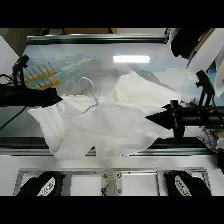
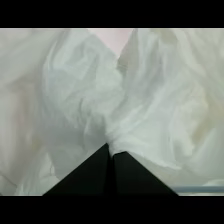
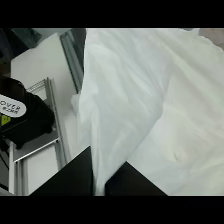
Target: Fold the clothes and pants, and hang the long-sleeved shirts on hangers.
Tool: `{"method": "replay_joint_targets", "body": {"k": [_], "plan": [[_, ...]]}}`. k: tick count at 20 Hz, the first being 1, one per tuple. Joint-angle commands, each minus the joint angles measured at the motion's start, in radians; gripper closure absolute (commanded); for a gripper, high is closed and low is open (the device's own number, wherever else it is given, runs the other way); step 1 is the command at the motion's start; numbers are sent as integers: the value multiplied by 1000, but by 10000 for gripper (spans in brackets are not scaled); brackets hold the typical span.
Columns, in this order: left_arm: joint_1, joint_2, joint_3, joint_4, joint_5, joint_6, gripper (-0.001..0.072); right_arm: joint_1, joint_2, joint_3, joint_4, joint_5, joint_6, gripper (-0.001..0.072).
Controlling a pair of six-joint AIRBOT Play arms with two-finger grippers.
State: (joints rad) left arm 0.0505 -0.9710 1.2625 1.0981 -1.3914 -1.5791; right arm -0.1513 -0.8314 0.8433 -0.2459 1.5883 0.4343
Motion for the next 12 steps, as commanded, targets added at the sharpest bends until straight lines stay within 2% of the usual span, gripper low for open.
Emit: {"method": "replay_joint_targets", "body": {"k": [1, 3, 7, 9, 12], "plan": [[1, -1, 143, 10, -90, 3, 694, 126, -30, -63, 61, -17, -80, 708], [1, -1, 223, 11, -125, 1, 694, 190, -68, -77, 100, -24, -143, 708], [1, -2, 375, 11, -184, -33, 694, 243, -142, -121, 291, -113, -286, 708], [1, -11, 446, 12, -204, -37, 694, 275, -176, -121, 370, -113, -321, 708], [1, -81, 564, 36, -325, -52, 694, 309, -188, -121, 502, -89, -352, 708]]}}
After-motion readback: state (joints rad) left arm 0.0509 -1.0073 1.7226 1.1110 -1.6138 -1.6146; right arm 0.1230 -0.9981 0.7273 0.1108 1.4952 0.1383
